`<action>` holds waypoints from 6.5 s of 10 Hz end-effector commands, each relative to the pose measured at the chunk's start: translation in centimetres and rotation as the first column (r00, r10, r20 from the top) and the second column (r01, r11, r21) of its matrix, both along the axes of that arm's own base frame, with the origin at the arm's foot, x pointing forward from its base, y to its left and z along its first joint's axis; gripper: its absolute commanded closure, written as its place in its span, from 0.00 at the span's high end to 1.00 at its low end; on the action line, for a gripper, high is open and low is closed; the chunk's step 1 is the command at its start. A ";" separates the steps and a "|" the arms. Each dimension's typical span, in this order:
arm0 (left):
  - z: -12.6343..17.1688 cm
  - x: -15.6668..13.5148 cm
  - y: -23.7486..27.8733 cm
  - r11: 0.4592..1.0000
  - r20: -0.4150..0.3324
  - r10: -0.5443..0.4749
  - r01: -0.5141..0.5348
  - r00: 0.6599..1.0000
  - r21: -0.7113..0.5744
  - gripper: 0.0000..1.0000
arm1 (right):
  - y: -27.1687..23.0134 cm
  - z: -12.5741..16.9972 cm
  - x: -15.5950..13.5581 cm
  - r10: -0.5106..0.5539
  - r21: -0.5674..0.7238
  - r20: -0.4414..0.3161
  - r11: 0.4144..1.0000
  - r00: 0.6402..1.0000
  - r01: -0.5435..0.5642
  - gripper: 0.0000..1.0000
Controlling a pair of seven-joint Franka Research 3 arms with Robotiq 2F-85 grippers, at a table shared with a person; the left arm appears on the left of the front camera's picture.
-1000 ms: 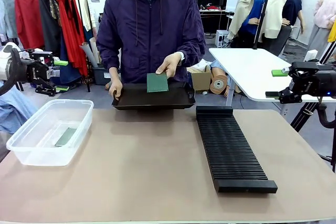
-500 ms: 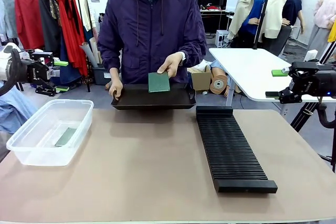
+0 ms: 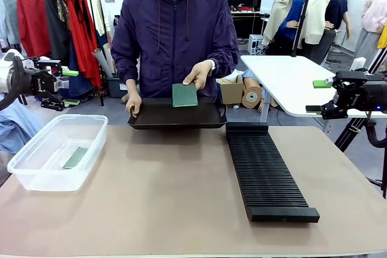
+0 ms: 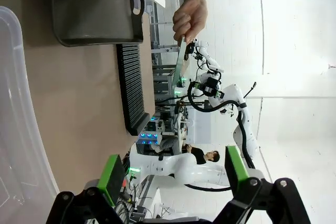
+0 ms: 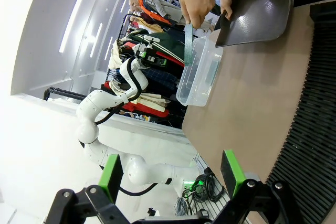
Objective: Sort PCBs into racks and boxes based on the side picked up.
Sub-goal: Pick up the Blank PCB handed by the Human, then if the short side of the Blank PCB is picked up, insert it into the PCB Rack ; if the long side is picked up, place it in the Organizing box.
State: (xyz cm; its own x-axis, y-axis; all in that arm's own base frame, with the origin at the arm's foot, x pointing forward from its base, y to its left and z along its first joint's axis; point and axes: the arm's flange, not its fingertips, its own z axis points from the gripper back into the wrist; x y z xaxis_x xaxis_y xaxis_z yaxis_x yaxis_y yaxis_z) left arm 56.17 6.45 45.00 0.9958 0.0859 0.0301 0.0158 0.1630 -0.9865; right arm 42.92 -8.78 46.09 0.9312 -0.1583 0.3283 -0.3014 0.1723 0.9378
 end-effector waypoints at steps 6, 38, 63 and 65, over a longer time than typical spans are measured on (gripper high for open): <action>-0.3 0.3 -2.1 0.999 0.086 0.006 -0.002 0.996 -0.055 1.00 | 0.1 0.1 -0.1 0.000 0.000 0.007 1.000 1.000 0.000 1.00; -9.9 3.2 -28.3 0.966 0.380 -0.051 0.142 0.924 -0.215 0.38 | 0.1 0.1 -0.1 0.000 0.000 0.007 1.000 1.000 0.000 1.00; -10.1 3.0 -27.9 0.966 0.348 -0.079 0.157 0.934 -0.204 0.00 | 0.1 0.1 -0.1 0.000 0.000 0.007 1.000 1.000 0.000 1.00; -10.1 3.0 -27.9 0.966 0.348 -0.079 0.157 0.934 -0.204 0.00 | 0.1 0.1 -0.1 0.000 0.000 0.007 1.000 1.000 0.000 1.00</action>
